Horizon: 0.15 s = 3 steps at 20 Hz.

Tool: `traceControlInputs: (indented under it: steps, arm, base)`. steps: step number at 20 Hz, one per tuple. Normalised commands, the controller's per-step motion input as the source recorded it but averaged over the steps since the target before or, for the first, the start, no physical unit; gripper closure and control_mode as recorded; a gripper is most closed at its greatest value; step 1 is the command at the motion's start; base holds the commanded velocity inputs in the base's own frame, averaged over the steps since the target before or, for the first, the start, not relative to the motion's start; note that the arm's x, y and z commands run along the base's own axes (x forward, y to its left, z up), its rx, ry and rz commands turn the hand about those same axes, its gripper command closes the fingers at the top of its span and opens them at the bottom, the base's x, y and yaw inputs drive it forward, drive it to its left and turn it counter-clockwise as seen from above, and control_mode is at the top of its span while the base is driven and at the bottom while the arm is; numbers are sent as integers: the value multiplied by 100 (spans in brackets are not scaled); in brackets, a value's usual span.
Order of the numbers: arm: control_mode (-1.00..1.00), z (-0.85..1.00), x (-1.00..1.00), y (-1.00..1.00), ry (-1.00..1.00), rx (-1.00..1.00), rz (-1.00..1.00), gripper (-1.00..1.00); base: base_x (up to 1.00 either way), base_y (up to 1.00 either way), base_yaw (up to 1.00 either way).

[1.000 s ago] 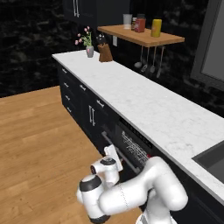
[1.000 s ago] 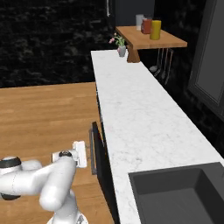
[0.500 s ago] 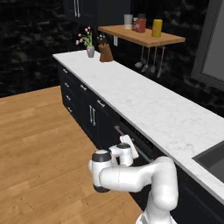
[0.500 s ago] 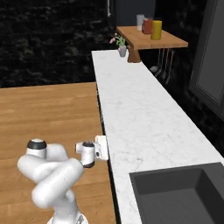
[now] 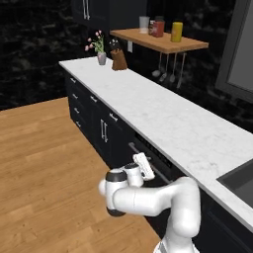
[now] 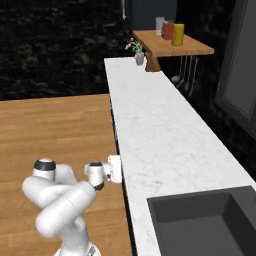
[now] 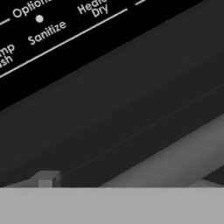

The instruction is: Pick up the cup and bowl from the counter, place them in the dishwasher, and close the dishwasher door.

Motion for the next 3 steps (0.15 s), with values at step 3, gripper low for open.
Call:
traceControlInputs:
  steps: [3]
  arm:
    - [-100,-58,87,-16,27,-8,-7,-100]
  base:
    - [0,0,0]
